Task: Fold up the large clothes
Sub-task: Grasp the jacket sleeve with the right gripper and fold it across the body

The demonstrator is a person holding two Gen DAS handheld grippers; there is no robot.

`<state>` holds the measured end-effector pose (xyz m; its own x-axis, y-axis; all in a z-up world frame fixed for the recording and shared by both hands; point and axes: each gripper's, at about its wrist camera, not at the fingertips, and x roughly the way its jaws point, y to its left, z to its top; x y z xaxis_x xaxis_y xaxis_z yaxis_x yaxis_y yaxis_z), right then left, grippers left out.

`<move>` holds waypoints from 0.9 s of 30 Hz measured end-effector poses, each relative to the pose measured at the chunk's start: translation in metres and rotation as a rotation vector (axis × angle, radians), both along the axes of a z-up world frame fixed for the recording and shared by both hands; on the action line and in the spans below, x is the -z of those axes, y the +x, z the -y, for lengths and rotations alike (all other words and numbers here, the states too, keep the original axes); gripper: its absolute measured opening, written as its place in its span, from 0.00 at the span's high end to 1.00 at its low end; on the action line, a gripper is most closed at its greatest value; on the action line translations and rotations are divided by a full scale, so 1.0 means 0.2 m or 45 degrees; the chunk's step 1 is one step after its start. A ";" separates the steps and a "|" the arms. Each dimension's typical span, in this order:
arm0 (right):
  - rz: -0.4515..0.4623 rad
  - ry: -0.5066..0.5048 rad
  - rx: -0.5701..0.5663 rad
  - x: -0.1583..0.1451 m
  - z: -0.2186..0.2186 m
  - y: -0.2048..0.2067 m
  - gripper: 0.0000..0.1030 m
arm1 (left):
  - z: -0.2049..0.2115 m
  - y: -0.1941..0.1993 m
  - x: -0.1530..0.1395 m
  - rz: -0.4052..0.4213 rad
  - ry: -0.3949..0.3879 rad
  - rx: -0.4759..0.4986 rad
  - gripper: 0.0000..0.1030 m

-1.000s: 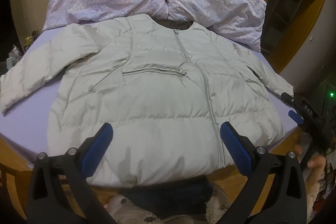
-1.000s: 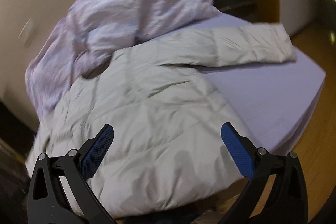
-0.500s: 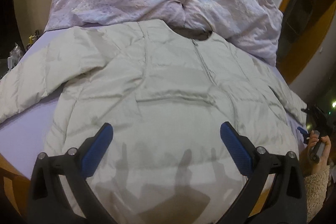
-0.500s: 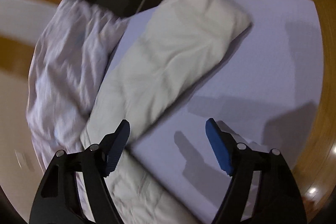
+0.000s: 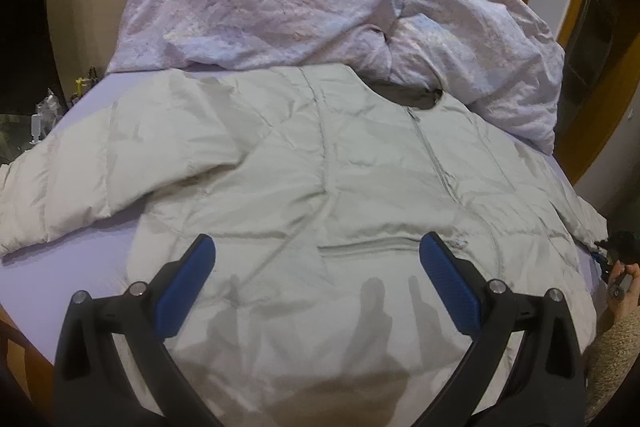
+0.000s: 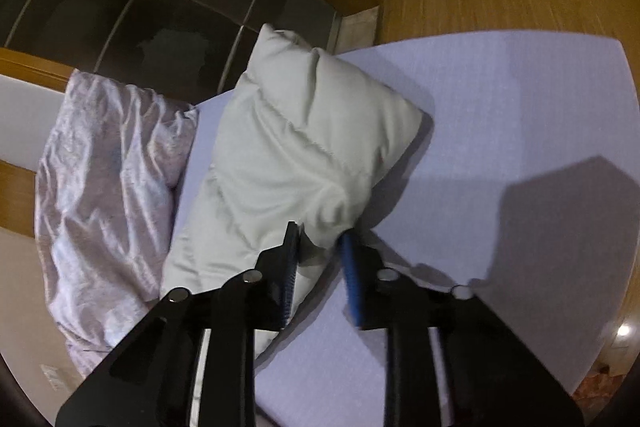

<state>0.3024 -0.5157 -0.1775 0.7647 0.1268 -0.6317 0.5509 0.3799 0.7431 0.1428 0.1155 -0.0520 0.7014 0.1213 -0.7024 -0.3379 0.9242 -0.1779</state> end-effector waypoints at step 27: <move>0.553 -0.814 -1.023 -0.94 -1.68 0.22 0.92 | -0.50 -0.24 0.03 0.096 -0.138 -0.326 0.02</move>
